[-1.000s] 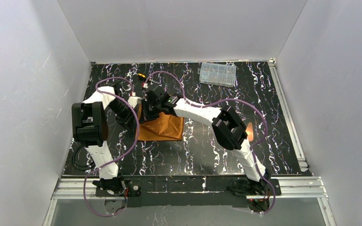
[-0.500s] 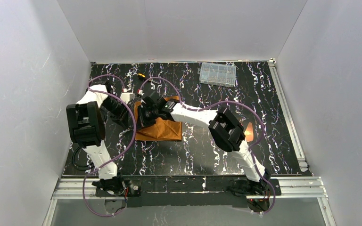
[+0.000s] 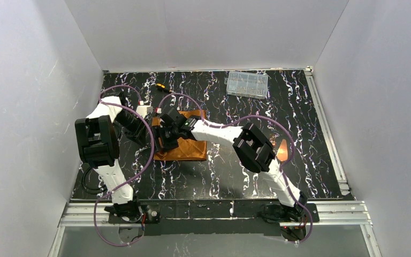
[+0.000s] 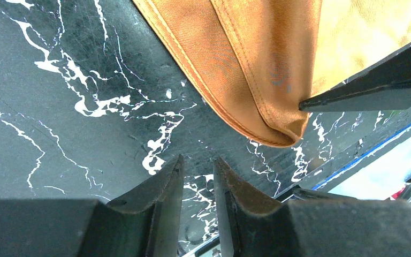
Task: Fold the napkin into a case and place the utensils inside
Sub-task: Fold the rectangle-folded napkin at the center of the board.
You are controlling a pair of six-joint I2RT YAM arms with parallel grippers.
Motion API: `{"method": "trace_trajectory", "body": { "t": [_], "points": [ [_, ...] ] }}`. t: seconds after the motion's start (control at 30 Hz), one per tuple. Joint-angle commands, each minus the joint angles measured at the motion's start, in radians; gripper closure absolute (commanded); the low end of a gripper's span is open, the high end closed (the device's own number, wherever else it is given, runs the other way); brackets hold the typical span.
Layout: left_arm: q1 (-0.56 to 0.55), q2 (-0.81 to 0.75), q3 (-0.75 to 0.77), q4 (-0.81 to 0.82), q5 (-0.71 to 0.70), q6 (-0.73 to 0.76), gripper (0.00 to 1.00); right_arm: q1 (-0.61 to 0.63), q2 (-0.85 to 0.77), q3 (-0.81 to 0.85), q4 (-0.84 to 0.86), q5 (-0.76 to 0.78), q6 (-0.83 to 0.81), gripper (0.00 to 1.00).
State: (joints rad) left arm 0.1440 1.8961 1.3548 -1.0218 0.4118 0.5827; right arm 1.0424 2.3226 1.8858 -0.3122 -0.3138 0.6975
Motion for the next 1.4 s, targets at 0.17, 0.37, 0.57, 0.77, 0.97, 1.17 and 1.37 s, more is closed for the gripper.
{"method": "trace_trajectory", "body": {
  "t": [0.17, 0.37, 0.57, 0.77, 0.97, 1.17, 1.37],
  "points": [
    [0.001, -0.045, 0.062, -0.065, 0.066, -0.020, 0.75, -0.162, -0.204, -0.051, 0.054, -0.051, 0.015, 0.25],
    [-0.008, -0.064, 0.085, -0.147, 0.174, 0.002, 0.75, -0.252, -0.277, -0.114, 0.013, -0.010, -0.017, 0.23],
    [-0.092, -0.087, 0.047, -0.142, 0.225, -0.034, 0.76, -0.323, -0.264, -0.070, -0.170, 0.137, -0.133, 0.28],
    [-0.180, -0.096, -0.026, -0.107, 0.231, -0.007, 0.78, -0.326, -0.295, -0.185, -0.191, 0.137, -0.128, 0.41],
    [-0.195, -0.111, -0.117, -0.016, 0.083, 0.017, 0.84, -0.311, -0.411, -0.434, -0.071, 0.094, -0.071, 0.54],
    [-0.185, -0.147, -0.173, 0.013, 0.003, 0.029, 0.93, -0.304, -0.451, -0.498, -0.083, 0.121, -0.086, 0.46],
    [-0.160, -0.164, -0.186, 0.035, -0.028, 0.022, 1.00, -0.304, -0.468, -0.452, -0.163, 0.242, -0.151, 0.36]
  ]
}}
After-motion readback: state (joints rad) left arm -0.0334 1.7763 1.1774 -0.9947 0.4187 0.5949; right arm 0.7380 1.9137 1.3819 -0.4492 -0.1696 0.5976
